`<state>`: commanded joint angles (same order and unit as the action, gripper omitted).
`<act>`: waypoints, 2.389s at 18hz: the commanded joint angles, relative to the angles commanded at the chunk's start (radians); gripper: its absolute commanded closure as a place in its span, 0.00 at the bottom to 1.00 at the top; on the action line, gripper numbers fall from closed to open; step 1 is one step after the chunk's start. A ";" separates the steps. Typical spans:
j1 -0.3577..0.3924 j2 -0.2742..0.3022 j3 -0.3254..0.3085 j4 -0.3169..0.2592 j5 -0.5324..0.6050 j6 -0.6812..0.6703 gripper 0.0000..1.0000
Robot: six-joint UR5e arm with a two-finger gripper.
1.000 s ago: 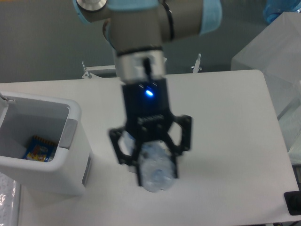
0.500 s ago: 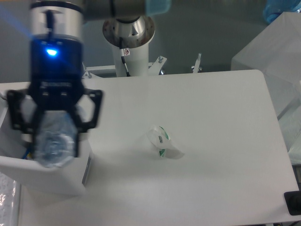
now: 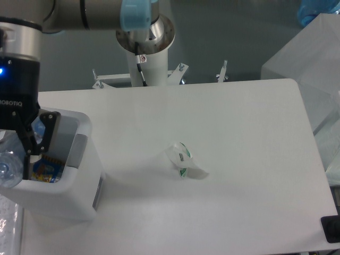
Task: Place the trash in the trash can
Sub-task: 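Lower the bottle into the bin and open the gripper, then move the open gripper over the crumpled white-and-green paper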
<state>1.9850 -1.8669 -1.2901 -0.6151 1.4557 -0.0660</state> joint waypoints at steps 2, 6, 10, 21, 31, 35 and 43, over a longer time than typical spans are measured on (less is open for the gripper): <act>-0.002 -0.005 -0.003 0.000 0.000 0.000 0.34; -0.002 -0.011 -0.021 -0.002 0.002 0.005 0.31; -0.002 -0.011 -0.037 -0.002 0.002 0.006 0.31; -0.002 0.064 -0.198 -0.003 0.002 0.035 0.31; -0.005 0.120 -0.301 -0.005 0.000 0.072 0.20; 0.000 0.124 -0.288 -0.002 0.005 0.039 0.00; 0.228 0.167 -0.356 -0.012 0.026 0.005 0.00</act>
<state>2.2131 -1.6997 -1.6457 -0.6274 1.4819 -0.0614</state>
